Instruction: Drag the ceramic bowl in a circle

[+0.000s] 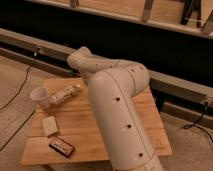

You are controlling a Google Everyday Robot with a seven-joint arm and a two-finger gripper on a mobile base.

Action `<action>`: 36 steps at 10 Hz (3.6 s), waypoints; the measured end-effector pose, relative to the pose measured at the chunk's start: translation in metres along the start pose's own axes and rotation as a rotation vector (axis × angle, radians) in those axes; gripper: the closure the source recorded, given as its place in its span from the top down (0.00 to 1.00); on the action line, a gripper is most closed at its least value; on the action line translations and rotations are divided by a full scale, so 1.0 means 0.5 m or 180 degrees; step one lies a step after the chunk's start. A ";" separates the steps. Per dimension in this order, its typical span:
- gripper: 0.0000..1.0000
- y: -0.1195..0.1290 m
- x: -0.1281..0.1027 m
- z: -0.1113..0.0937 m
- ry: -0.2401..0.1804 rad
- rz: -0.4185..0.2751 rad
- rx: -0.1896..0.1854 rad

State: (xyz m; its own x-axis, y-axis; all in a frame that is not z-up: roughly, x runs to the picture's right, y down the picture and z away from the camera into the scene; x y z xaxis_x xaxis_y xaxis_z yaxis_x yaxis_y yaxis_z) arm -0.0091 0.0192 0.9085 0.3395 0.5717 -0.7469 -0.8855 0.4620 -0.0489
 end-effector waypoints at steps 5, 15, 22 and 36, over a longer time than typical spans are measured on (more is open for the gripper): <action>0.00 -0.100 0.117 0.089 0.0303 0.0699 -0.0263; 0.00 0.225 0.295 0.043 0.0253 -0.0574 -0.0906; 0.00 0.498 0.269 -0.016 0.0172 -0.1792 -0.1207; 0.00 0.101 0.030 0.017 0.0095 -0.0763 0.0095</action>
State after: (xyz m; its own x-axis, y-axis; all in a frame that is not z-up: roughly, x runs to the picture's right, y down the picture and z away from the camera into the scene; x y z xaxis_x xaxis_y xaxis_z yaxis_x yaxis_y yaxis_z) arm -0.0462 0.0570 0.9002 0.5288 0.4232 -0.7357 -0.7709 0.6021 -0.2078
